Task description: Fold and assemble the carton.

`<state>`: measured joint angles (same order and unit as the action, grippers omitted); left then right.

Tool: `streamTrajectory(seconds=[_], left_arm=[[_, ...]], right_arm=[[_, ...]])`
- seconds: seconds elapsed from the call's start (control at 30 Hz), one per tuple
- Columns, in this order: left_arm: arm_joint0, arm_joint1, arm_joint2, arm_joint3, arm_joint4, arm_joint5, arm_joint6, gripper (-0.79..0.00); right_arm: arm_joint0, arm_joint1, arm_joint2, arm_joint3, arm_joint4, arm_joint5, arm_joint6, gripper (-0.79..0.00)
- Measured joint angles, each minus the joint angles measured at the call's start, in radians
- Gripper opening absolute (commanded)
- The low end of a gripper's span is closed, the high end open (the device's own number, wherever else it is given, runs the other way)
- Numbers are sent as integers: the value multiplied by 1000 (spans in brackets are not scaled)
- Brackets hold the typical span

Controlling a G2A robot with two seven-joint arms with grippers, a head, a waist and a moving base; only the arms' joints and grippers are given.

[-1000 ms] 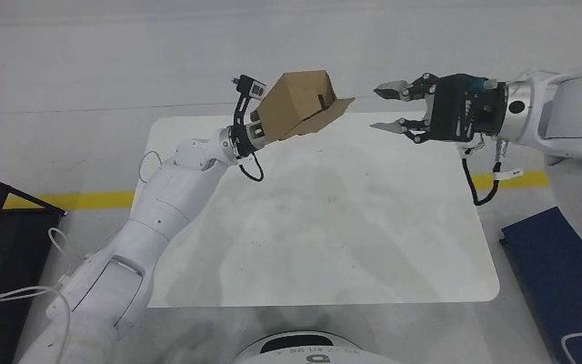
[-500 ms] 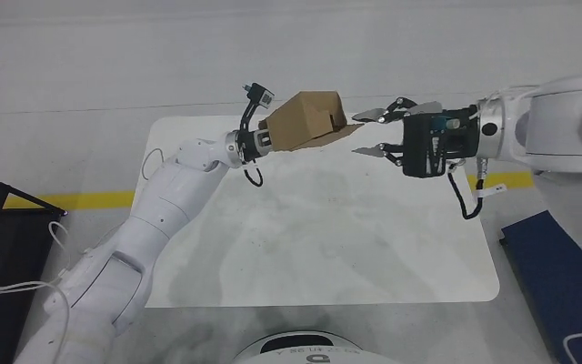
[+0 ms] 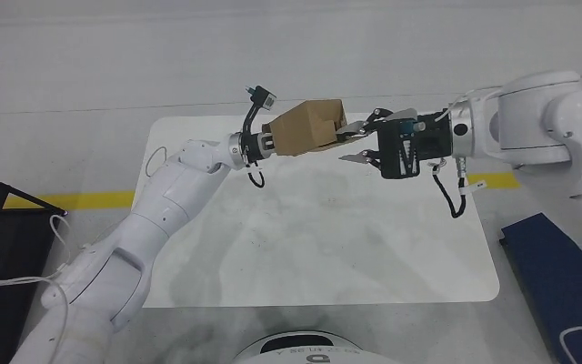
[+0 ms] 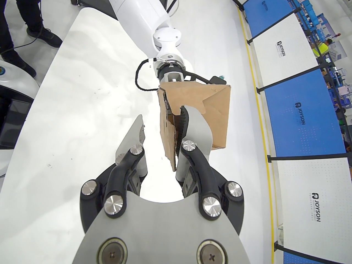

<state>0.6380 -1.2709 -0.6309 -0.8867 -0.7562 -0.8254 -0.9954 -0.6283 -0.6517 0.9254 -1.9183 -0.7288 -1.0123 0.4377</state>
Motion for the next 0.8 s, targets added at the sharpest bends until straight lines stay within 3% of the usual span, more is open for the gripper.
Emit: streamTrajectory(seconds=[0.27,0.53,0.8], left_arm=[[-18,5,46,10,2,-21,21,-785],[-22,18,70,19,-21,-41,42,-785],[-25,29,88,17,-45,-49,49,-785]], right_arm=[[61,-2,-78,23,5,0,-14,-499],[77,9,-69,33,-9,0,-74,-533],[78,21,-68,9,-34,0,-97,-511]])
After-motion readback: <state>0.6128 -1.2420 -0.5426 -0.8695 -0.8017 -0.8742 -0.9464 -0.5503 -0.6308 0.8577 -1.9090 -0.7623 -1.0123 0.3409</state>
